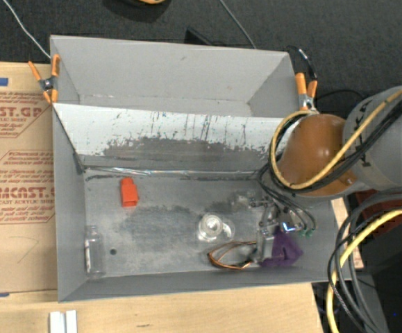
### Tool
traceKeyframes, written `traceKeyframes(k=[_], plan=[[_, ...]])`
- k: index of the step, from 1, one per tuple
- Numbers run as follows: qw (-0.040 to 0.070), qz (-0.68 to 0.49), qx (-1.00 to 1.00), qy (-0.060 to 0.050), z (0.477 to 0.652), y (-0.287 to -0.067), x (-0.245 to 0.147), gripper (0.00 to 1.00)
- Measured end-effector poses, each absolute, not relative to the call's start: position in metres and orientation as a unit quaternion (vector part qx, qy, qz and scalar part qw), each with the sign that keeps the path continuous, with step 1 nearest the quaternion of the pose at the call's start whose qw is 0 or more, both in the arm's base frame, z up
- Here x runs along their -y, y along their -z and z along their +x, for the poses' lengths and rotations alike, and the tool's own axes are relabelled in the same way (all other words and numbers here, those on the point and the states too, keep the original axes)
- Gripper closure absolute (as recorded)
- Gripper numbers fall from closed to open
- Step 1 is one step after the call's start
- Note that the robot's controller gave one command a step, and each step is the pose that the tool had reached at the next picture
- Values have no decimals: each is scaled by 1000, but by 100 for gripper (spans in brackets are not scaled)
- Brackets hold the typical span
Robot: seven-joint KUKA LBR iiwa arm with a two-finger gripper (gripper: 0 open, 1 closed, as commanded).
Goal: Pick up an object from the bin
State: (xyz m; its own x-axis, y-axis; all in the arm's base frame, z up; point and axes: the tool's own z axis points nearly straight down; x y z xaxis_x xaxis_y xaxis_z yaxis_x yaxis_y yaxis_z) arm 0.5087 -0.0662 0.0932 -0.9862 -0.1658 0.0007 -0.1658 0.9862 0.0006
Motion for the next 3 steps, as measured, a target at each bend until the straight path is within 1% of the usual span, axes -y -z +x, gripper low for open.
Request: traceKeyframes(k=[1, 2, 3], plan=[[-1, 89, 996, 0, 499, -70, 79, 0], [0, 312, 950, 1, 491, -70, 60, 100], [0, 312, 950, 1, 491, -70, 60, 100]])
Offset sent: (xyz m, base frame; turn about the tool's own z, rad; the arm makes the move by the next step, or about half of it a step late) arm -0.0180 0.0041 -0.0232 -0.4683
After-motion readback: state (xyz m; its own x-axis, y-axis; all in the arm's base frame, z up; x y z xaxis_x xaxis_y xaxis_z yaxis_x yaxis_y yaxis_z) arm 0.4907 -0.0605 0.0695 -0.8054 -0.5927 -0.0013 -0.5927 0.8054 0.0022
